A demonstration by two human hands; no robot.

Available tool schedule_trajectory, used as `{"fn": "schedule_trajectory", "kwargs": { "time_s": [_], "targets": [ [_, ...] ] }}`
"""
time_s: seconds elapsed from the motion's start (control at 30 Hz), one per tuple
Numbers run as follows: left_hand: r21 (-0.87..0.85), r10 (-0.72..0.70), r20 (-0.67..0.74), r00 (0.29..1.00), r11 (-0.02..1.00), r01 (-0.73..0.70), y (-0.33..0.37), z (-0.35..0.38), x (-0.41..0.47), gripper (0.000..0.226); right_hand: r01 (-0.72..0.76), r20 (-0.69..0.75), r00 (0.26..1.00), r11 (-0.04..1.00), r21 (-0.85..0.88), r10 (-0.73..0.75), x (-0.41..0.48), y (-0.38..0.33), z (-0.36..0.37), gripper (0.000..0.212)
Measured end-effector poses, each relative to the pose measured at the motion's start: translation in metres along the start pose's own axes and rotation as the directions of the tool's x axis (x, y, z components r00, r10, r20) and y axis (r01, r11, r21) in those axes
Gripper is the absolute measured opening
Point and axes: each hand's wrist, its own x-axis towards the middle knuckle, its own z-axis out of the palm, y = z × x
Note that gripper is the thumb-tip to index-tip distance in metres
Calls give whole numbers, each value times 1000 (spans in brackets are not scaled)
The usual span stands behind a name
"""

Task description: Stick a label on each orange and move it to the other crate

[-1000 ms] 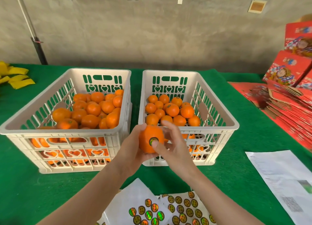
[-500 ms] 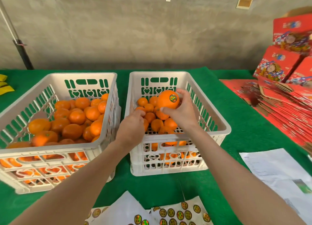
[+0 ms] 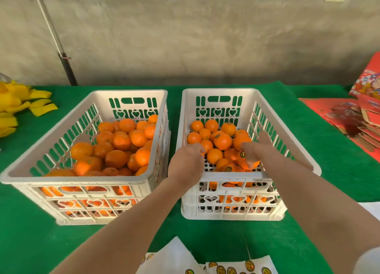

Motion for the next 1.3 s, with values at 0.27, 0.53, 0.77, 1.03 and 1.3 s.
{"fn": "schedule_trajectory", "kwargs": {
  "time_s": [0.27, 0.53, 0.77, 1.03, 1.3],
  "targets": [
    [-149, -34, -58, 998, 989, 25, 0, -4, -1, 33, 250, -590, 807, 891, 378, 23, -34, -52, -34, 50],
    [-557, -357, -158, 921, 802, 215, -56, -84, 0, 26, 562, -736, 676, 672, 482, -38, -64, -175, -59, 20],
    [-173, -522, -127, 843, 849, 500, -208, -172, 1, 33, 570, -611, 751, 714, 407, -251, -49, -259, -61, 24],
    [482, -581, 425, 694, 794, 371, -259, -139, 27, 54, 516, -556, 779, 800, 308, -288, -44, -261, -58, 26],
    [229, -569, 214, 794, 819, 526, -249, -145, 26, 34, 505, -588, 782, 762, 405, -206, -49, -259, -59, 24]
  ]
}}
